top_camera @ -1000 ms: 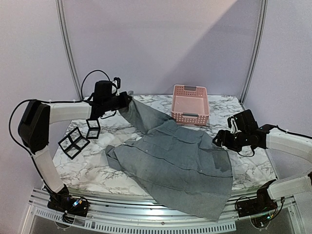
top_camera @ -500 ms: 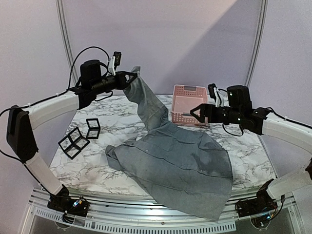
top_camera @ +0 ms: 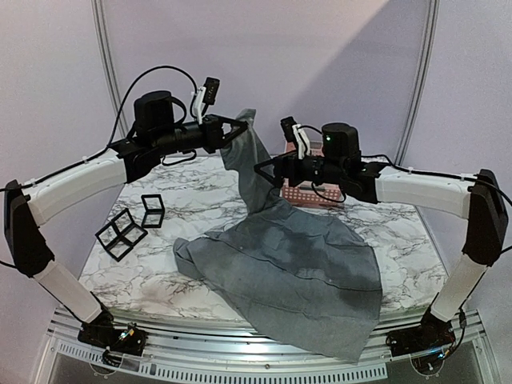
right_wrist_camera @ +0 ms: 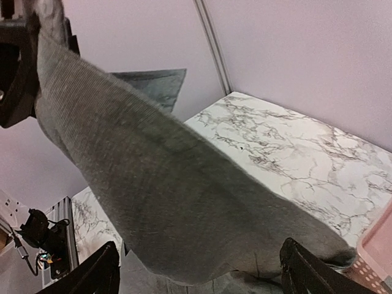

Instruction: Remove the brooch from the garment

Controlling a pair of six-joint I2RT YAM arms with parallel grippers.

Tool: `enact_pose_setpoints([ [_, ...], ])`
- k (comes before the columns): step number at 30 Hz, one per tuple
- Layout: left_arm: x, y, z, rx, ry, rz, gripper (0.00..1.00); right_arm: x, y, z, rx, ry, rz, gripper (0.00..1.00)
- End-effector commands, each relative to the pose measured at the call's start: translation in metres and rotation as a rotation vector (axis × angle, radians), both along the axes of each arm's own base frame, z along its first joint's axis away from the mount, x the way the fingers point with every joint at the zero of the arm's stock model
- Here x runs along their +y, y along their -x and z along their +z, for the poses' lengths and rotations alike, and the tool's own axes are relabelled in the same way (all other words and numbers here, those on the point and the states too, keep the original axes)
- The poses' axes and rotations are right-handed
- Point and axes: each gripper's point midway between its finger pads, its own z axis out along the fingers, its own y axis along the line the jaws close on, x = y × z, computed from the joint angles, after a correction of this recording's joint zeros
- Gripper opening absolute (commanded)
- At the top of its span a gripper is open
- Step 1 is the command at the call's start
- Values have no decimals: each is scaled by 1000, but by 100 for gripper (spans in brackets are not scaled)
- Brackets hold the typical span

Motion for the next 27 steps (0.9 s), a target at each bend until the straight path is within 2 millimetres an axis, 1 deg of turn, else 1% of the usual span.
enact_pose_setpoints([
  [1, -4, 12, 11, -23, -9, -19, 0, 22, 7, 13, -39, -61, 75, 89],
  [5, -9, 17, 10, -23, -10, -35, 0, 29, 9, 16, -34, -99, 101, 89],
  [8, -15, 23, 11, -23, -7, -63, 0, 32, 6, 18, -32, -114, 89, 87],
  [9, -18, 26, 10, -22, -7, -76, 0, 32, 4, 18, -31, -117, 83, 85],
  [11, -23, 33, 9, -15, -7, -108, 0, 35, 2, 19, -30, -125, 79, 75],
  [12, -26, 36, 8, -10, -10, -127, 0, 36, 1, 18, -29, -131, 78, 61],
  [13, -28, 40, 6, -4, -15, -144, 0, 36, -1, 18, -30, -134, 64, 41],
  [14, -29, 43, 5, -1, -19, -158, 0, 34, -3, 17, -31, -137, 38, 24],
  [15, -30, 45, 3, 3, -24, -164, 0, 32, -4, 16, -34, -142, 13, 11],
  [16, -29, 46, 1, 7, -31, -160, 4, 27, -4, 17, -45, -150, -19, 3],
  [17, -27, 46, 0, 11, -37, -149, 11, 21, -4, 16, -53, -159, -50, 0],
  [18, -23, 46, -1, 10, -44, -127, 19, 11, -2, 24, -73, -183, -85, 0],
  [19, -18, 45, -6, 12, -56, -102, 31, 0, 0, 30, -89, -203, -119, 0],
  [20, -13, 44, -10, 14, -64, -69, 44, -10, 2, 31, -101, -215, -153, 0],
  [21, -7, 42, -13, 15, -70, -34, 56, -23, 8, 42, -125, -240, -185, 0],
  [22, 0, 41, -18, 21, -76, 1, 69, -33, 10, 42, -133, -246, -215, 0],
  [23, 5, 38, -24, 30, -81, 36, 79, -44, 15, 47, -144, -256, -241, 0],
  [24, 11, 35, -31, 46, -85, 69, 89, -53, 18, 46, -146, -254, -265, 0],
  [25, 16, 32, -42, 69, -93, 101, 96, -65, 24, 47, -147, -253, -288, 0],
  [26, 20, 28, -53, 94, -104, 128, 99, -75, 28, 48, -144, -252, -317, 0],
  [27, 23, 24, -69, 131, -121, 150, 99, -84, 29, 43, -132, -240, -351, 0],
])
